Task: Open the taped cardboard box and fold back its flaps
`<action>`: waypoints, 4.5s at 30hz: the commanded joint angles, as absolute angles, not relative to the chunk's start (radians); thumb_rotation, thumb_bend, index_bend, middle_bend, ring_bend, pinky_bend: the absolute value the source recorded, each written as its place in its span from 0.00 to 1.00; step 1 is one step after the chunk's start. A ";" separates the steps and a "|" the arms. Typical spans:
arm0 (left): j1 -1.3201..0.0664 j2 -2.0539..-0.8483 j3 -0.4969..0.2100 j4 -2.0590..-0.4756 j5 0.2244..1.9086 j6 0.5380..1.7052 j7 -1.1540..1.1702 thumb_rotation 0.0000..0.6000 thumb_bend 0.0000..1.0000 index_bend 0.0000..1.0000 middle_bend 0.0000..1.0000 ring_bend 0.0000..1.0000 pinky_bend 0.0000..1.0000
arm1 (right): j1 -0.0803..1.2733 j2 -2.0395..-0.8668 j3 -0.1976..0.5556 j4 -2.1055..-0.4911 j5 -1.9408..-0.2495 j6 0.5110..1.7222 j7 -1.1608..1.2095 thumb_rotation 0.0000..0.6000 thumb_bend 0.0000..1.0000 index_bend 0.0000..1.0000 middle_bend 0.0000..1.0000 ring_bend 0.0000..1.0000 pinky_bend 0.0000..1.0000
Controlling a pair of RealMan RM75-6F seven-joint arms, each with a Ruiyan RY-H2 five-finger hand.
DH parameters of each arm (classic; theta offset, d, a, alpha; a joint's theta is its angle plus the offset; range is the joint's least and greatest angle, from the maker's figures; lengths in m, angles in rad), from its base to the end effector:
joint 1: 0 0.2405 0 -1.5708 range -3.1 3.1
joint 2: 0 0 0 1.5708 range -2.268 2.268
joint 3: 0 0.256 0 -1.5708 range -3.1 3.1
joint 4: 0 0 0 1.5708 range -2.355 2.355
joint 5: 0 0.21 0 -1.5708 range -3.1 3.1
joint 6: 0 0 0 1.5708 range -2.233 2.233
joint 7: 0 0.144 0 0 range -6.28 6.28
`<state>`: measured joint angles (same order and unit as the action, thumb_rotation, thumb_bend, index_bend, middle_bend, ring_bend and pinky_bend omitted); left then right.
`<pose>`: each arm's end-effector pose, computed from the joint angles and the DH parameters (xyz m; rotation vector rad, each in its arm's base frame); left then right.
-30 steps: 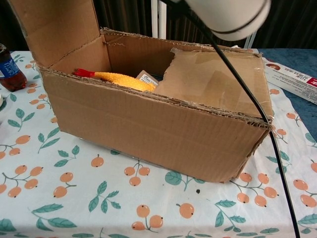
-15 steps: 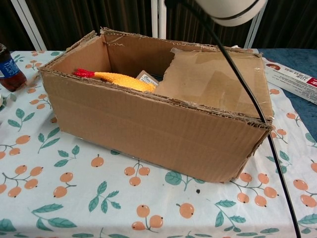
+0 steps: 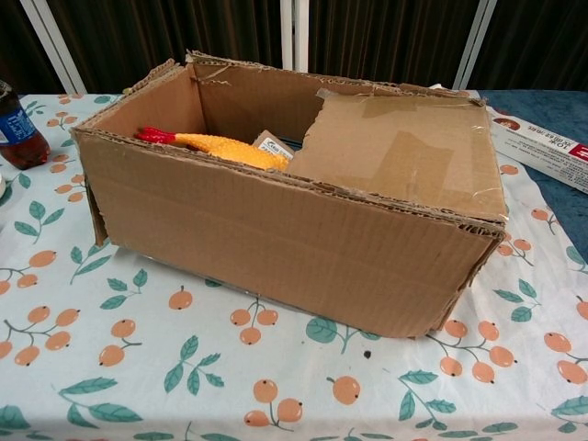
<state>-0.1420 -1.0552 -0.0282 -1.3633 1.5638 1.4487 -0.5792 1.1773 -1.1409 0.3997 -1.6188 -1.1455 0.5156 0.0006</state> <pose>-0.3472 0.2003 0.2004 -1.3716 -1.1043 -1.1249 0.0366 -0.4086 0.0940 2.2218 -0.7634 1.1337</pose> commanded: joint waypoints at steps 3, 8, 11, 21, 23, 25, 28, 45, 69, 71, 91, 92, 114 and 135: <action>-0.149 -1.049 -0.020 -1.377 1.576 1.445 -0.590 0.72 0.00 0.03 0.10 0.08 0.17 | 1.110 -1.069 0.344 -1.687 -1.318 0.364 0.202 1.00 0.77 0.10 0.06 0.00 0.00; -0.150 -1.054 -0.023 -1.377 1.571 1.449 -0.588 0.72 0.00 0.03 0.10 0.08 0.17 | 1.106 -1.106 0.323 -1.674 -1.421 0.377 0.301 1.00 0.82 0.16 0.10 0.00 0.00; -0.147 -1.064 -0.025 -1.365 1.566 1.456 -0.586 0.72 0.00 0.03 0.10 0.08 0.17 | 1.113 -1.135 0.309 -1.647 -1.473 0.398 0.356 1.00 0.88 0.21 0.12 0.00 0.00; -0.148 -1.077 -0.017 -1.331 1.561 1.443 -0.614 0.72 0.00 0.03 0.10 0.08 0.17 | 1.164 -1.175 0.235 -1.585 -1.572 0.408 0.461 1.00 0.96 0.32 0.23 0.00 0.00; -0.148 -1.079 -0.016 -1.326 1.559 1.442 -0.619 0.72 0.00 0.03 0.10 0.08 0.17 | 1.174 -1.181 0.221 -1.578 -1.584 0.412 0.471 1.00 0.96 0.32 0.23 0.00 0.00; -0.148 -1.080 -0.015 -1.322 1.559 1.439 -0.620 0.72 0.00 0.03 0.10 0.08 0.17 | 1.183 -1.185 0.209 -1.573 -1.590 0.411 0.479 1.00 0.97 0.33 0.23 0.00 0.00; -0.148 -1.082 -0.012 -1.318 1.558 1.435 -0.620 0.72 0.00 0.03 0.10 0.08 0.17 | 1.197 -1.190 0.192 -1.566 -1.595 0.407 0.485 1.00 0.98 0.34 0.23 0.00 0.00; -0.158 -1.080 -0.010 -1.328 1.562 1.426 -0.612 0.72 0.00 0.03 0.10 0.08 0.17 | 1.214 -1.143 0.132 -1.575 -1.586 0.441 0.499 1.00 1.00 0.48 0.39 0.00 0.00; -0.178 -1.042 -0.011 -1.420 1.573 1.417 -0.544 0.72 0.00 0.03 0.10 0.08 0.17 | 1.094 -0.798 0.089 -1.788 -1.706 0.695 0.650 1.00 1.00 0.49 0.52 0.02 0.00; -0.181 -1.038 -0.012 -1.431 1.576 1.417 -0.535 0.72 0.00 0.03 0.10 0.08 0.17 | 1.079 -0.770 0.079 -1.808 -1.728 0.722 0.670 1.00 1.00 0.49 0.52 0.03 0.00; -0.196 -1.024 -0.008 -1.484 1.589 1.410 -0.493 0.72 0.00 0.03 0.10 0.08 0.17 | 0.738 -0.574 -0.053 -1.879 -1.917 1.138 0.647 1.00 1.00 0.47 0.52 0.03 0.00; -0.197 -1.024 -0.009 -1.488 1.592 1.412 -0.491 0.72 0.00 0.03 0.10 0.08 0.17 | 0.711 -0.570 -0.061 -1.878 -1.922 1.168 0.642 1.00 1.00 0.47 0.52 0.03 0.00; -0.192 -1.034 -0.014 -1.536 1.593 1.444 -0.426 0.72 0.00 0.03 0.10 0.08 0.17 | 0.300 -0.638 -0.125 -1.752 -1.659 1.396 0.359 1.00 0.81 0.01 0.07 0.00 0.00; -0.100 -1.121 0.011 -1.429 1.638 1.595 -0.224 0.63 0.00 0.03 0.06 0.07 0.17 | 0.089 -1.043 -0.020 -1.640 -1.334 1.485 0.029 1.00 0.00 0.00 0.00 0.00 0.00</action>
